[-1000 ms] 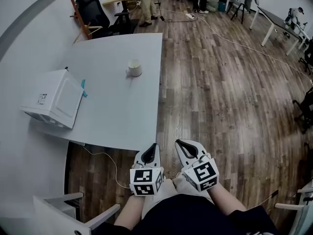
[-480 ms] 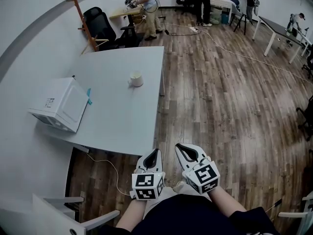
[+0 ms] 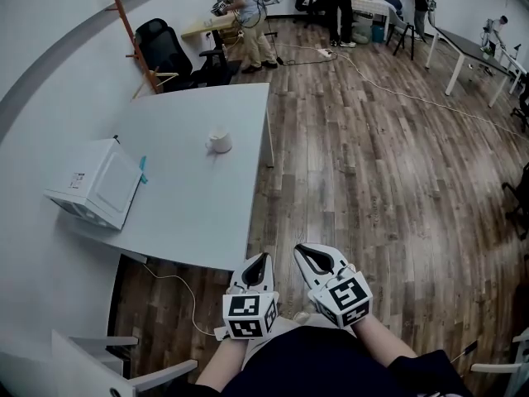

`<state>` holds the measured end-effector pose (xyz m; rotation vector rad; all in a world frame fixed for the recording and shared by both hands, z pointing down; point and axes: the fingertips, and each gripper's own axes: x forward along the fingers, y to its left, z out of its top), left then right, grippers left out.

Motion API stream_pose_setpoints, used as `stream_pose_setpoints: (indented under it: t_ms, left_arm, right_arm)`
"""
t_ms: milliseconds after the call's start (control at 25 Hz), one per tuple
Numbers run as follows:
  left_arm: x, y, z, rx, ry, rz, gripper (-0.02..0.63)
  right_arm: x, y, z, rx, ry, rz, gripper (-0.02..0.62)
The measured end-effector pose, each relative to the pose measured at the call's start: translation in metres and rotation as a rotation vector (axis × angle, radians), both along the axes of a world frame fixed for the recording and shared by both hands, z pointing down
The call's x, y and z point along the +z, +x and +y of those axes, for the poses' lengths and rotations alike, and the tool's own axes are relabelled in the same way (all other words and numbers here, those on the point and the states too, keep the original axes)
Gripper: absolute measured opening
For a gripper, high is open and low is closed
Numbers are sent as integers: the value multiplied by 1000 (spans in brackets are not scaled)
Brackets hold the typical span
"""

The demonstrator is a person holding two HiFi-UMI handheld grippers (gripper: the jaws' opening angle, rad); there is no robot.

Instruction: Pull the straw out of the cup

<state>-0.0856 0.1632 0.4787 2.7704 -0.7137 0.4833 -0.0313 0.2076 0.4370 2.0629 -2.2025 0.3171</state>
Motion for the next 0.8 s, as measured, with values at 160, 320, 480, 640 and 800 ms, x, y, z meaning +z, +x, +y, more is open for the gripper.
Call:
stream_pose_setpoints:
  t_ms: [160, 320, 480, 640, 800]
  left_arm:
    - [3, 14, 8, 4, 0, 5, 15]
    - [3, 19, 6, -7, 5, 7, 15]
    - [7, 15, 2, -19, -3, -8, 15]
    - [9, 16, 0, -22, -7, -16, 15]
    - [11, 21, -6, -20, -12, -18, 15]
  right_arm:
    - [2, 13, 4, -6, -1, -1, 31]
    - [6, 18, 3, -14, -3, -8, 31]
    - [8, 17, 0, -25, -10, -12, 31]
    - [8, 21, -3, -23, -8, -17, 31]
    - [11, 25, -8, -21, -15, -25, 31]
